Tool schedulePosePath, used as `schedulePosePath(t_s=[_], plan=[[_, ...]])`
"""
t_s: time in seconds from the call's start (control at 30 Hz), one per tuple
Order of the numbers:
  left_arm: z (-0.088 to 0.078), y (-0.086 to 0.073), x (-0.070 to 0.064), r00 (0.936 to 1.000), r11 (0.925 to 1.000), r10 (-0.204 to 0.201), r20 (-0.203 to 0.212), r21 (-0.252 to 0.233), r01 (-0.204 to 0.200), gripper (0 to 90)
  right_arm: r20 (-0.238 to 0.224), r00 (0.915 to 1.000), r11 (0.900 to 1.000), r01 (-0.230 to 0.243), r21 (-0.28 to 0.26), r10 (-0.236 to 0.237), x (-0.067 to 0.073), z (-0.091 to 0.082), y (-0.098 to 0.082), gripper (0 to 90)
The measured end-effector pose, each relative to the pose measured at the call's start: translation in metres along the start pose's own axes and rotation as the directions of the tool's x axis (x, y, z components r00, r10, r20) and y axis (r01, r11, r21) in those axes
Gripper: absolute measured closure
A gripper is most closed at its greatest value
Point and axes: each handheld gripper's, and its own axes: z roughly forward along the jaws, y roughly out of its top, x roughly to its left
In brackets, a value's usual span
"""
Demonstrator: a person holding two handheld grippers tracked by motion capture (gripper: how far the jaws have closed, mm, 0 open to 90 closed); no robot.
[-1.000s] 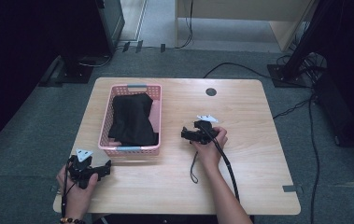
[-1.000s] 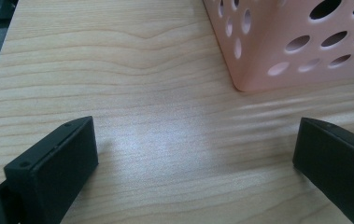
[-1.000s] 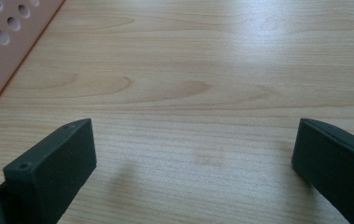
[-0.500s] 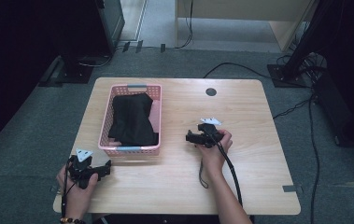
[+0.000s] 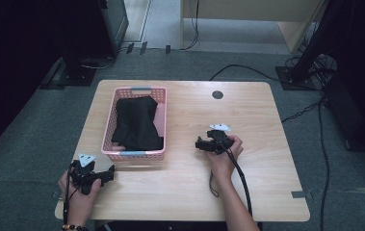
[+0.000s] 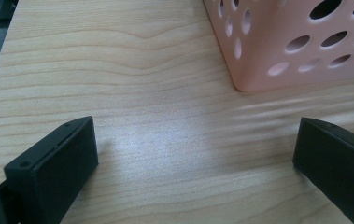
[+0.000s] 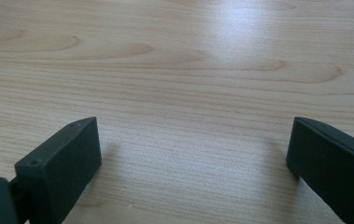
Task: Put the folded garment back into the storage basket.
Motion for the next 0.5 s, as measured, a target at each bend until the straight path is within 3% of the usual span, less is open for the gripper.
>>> schedulePosePath(t_s=[0.5], plan=[[0.0,0.0,0.0,1.0,1.0,-0.001,-0.001,0.0,0.001,0.0,0.019,0.9998,1.0,-0.001,0.003,0.001,-0.012,-0.006,-0.006,2.6]])
